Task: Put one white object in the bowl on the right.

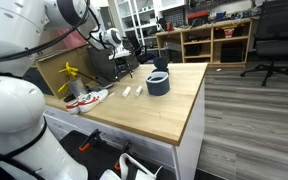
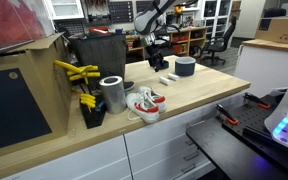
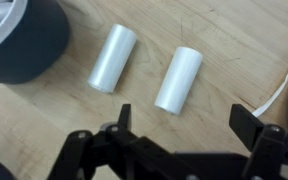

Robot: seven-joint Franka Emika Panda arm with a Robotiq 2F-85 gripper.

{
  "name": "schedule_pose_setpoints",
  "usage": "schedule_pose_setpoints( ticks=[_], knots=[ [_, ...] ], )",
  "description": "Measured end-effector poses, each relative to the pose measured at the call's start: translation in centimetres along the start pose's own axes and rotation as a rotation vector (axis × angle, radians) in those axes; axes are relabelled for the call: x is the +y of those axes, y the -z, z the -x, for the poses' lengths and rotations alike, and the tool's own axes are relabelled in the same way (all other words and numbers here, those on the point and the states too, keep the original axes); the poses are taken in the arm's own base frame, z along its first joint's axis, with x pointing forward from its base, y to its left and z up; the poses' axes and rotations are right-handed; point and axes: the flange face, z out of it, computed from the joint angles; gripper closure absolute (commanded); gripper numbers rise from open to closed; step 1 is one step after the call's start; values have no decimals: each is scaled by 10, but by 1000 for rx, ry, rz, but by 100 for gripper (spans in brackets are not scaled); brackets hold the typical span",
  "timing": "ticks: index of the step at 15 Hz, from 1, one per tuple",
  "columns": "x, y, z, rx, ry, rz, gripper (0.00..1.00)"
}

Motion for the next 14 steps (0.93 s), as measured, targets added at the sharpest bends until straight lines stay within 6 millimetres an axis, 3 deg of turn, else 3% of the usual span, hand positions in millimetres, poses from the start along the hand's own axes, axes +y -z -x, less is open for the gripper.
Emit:
schedule_pose_setpoints(
  ticks=[8, 9, 10, 12, 14],
  knots=[
    [-8, -60, -3, -152, 17, -36, 0],
    [-8, -66, -3, -166, 18, -38, 5],
    [-8, -71, -3, -177, 20, -38, 26],
    [-8, -78, -3, -192, 20, -37, 31],
    [-6, -82, -3, -199, 20, -32, 47]
  ],
)
